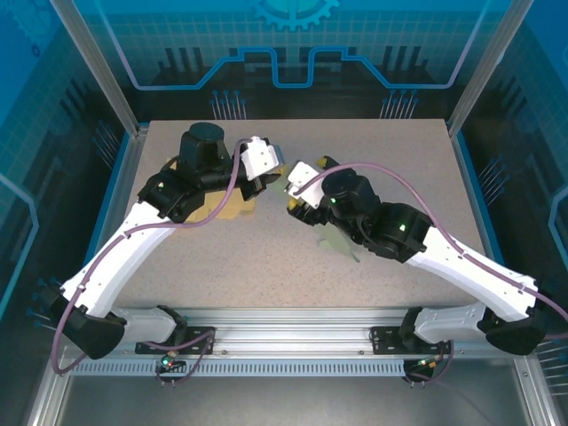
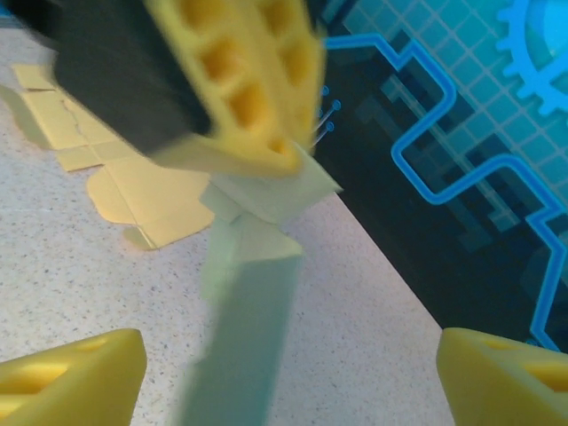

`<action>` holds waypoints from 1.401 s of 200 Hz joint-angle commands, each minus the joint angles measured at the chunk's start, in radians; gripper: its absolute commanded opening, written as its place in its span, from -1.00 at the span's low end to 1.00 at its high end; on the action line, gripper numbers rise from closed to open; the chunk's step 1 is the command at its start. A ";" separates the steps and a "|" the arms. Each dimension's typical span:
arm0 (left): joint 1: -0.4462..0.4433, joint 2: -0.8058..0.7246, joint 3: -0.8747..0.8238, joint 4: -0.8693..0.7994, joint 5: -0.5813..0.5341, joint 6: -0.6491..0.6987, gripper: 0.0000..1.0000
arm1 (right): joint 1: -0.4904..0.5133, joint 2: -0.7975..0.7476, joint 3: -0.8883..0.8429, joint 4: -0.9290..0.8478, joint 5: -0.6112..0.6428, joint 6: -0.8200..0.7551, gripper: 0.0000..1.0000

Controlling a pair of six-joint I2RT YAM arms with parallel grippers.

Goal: Fold the paper box

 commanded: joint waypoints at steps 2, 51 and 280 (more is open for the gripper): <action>-0.007 -0.046 0.001 -0.008 -0.006 0.038 -1.00 | -0.052 -0.038 -0.034 0.068 -0.078 0.021 0.41; -0.012 -0.050 0.002 0.006 0.016 0.029 -1.00 | -0.121 -0.056 -0.066 0.074 -0.197 0.046 -0.65; 0.145 -0.081 -0.281 0.263 -0.043 0.131 0.20 | -0.442 -0.215 -0.225 0.083 -0.838 0.196 -1.00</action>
